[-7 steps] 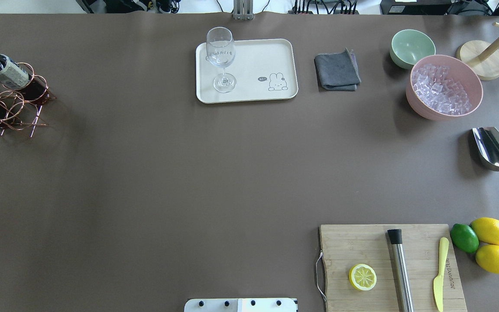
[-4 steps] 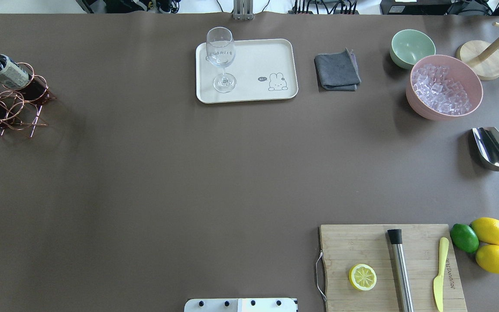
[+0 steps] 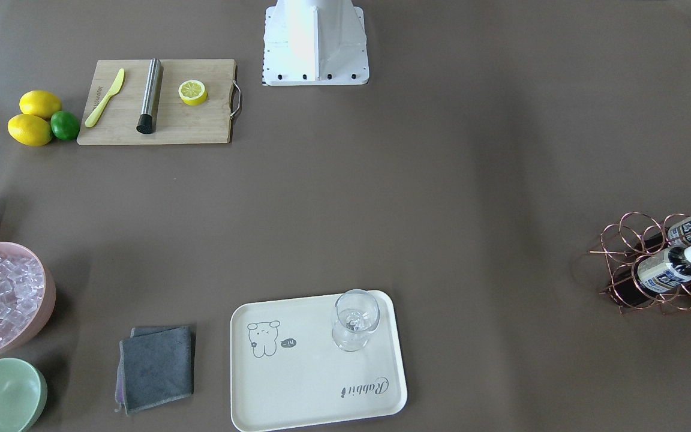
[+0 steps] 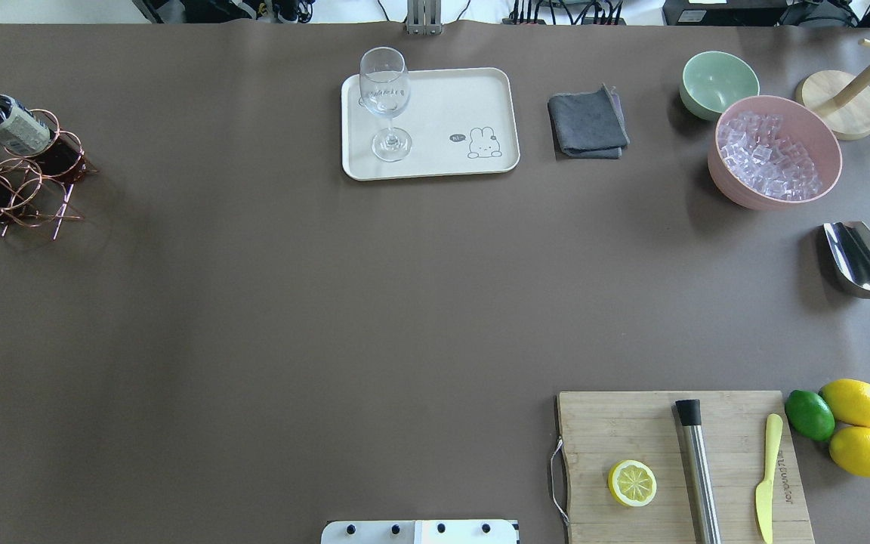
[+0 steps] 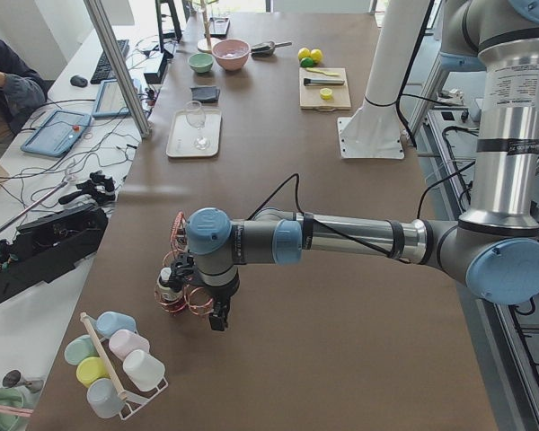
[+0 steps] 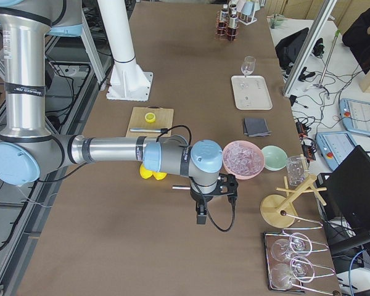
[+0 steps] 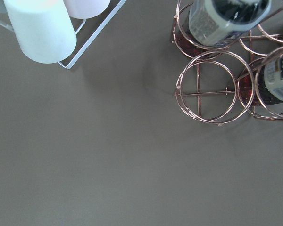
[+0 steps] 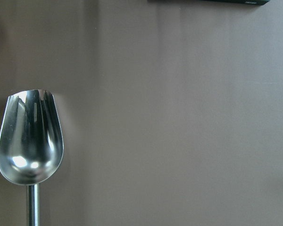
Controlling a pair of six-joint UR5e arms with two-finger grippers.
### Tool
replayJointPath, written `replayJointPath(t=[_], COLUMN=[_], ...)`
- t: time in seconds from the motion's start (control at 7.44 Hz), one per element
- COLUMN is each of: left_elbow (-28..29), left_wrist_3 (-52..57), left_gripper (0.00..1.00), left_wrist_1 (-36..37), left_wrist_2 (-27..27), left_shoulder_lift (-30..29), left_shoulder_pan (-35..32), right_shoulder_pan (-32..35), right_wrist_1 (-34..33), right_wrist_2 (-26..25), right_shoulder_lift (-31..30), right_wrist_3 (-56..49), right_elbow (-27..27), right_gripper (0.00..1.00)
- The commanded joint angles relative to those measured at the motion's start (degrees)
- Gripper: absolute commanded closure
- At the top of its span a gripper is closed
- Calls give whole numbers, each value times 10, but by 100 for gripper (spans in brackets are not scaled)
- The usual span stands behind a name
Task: Take tea from basket to plate
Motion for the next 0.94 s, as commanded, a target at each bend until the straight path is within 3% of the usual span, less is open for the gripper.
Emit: replayJointPath(t=[0.0,0.13,0.54,0.67,0.81], left_elbow=[-47,-64,-63,-69,-87], left_wrist_3=[1,2,67,130,213], left_gripper=[3,3,4,4,4], left_wrist_1=[128,180,159,157,151], left_wrist_2=[-1,0,6,20,76], left_shoulder_lift=[-56,-81,-94,-94,-100], left_shoulder_pan=[0,-1,2,0,-1], right_shoulder_pan=[0,0,0,0,0], right_wrist_1=[1,9,30,30,30], right_wrist_2=[0,2,6,5,5], right_shoulder_lift=[1,2,-2,1,1], right_wrist_3=[-2,0,1,1,1], right_elbow=[-4,-3,1,0,1], right_gripper=[0,0,0,0,0])
